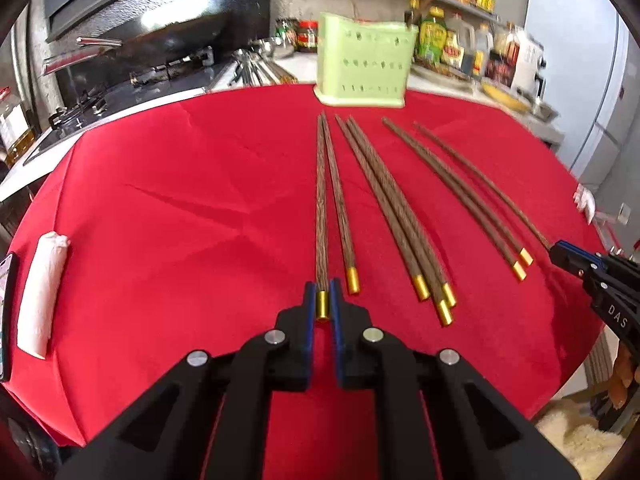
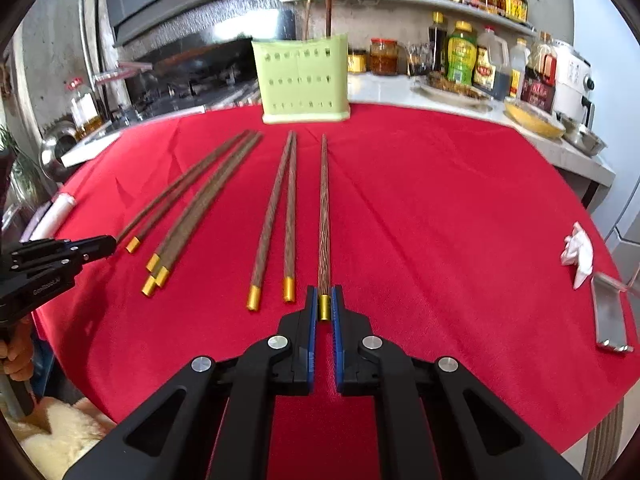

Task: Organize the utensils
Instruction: 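Lift the left tool's chopstick upright toward the green holder while the right tool carries its own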

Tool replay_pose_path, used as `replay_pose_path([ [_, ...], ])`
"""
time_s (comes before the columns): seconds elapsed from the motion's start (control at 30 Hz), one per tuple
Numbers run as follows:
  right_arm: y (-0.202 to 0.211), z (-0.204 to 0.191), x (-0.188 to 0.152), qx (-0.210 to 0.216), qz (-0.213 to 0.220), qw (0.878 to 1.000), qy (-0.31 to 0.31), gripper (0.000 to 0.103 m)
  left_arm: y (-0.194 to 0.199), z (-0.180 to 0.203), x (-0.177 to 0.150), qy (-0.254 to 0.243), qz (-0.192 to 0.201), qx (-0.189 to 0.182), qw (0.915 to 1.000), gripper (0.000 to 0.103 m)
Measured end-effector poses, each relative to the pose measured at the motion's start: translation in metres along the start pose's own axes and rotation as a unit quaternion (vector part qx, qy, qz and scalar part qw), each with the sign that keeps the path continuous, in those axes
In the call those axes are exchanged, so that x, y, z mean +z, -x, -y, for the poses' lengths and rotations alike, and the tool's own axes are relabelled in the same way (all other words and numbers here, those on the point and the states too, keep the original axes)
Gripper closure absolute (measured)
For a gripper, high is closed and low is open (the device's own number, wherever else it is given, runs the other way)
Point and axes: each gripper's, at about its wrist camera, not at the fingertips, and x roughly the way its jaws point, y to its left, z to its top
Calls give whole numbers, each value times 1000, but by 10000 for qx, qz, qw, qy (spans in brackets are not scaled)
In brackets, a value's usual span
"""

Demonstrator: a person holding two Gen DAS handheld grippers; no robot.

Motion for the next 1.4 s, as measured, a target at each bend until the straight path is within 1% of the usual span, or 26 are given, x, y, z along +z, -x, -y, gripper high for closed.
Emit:
replay_pose_path([
  [0.13,21,-2,16,-8,366,9993,92,96,25,-5,14,54,417,12,9991,96],
  [0.2,29,-3,25,-2,501,9987,120,96,40,-7,23,32,681,35,9977,96],
  [0.3,41,-3,36,-12,700,9975,127,96,58,-8,34,17,978,64,9952,96],
  [0.4,50,-2,44,-19,847,9963,123,96,70,-8,41,6,1161,81,9932,96],
  [0.53,54,-3,44,-25,901,9959,118,96,77,-7,45,4,1243,8,9922,96],
  [0.67,66,-4,51,-82,1069,9941,154,96,85,-10,53,27,1352,-20,9908,96],
  [0.83,84,-6,73,-105,1316,9911,194,96,103,-10,71,-65,1681,60,9857,96],
  [1.0,97,-7,103,-119,1493,9884,248,96,124,-9,103,-170,2011,63,9794,96],
  [1.17,101,-3,133,-103,1528,9880,185,96,126,-11,129,-182,2029,44,9790,96],
  [1.4,103,-2,158,-105,1547,9877,210,96,120,-14,152,-217,2024,87,9790,96],
])
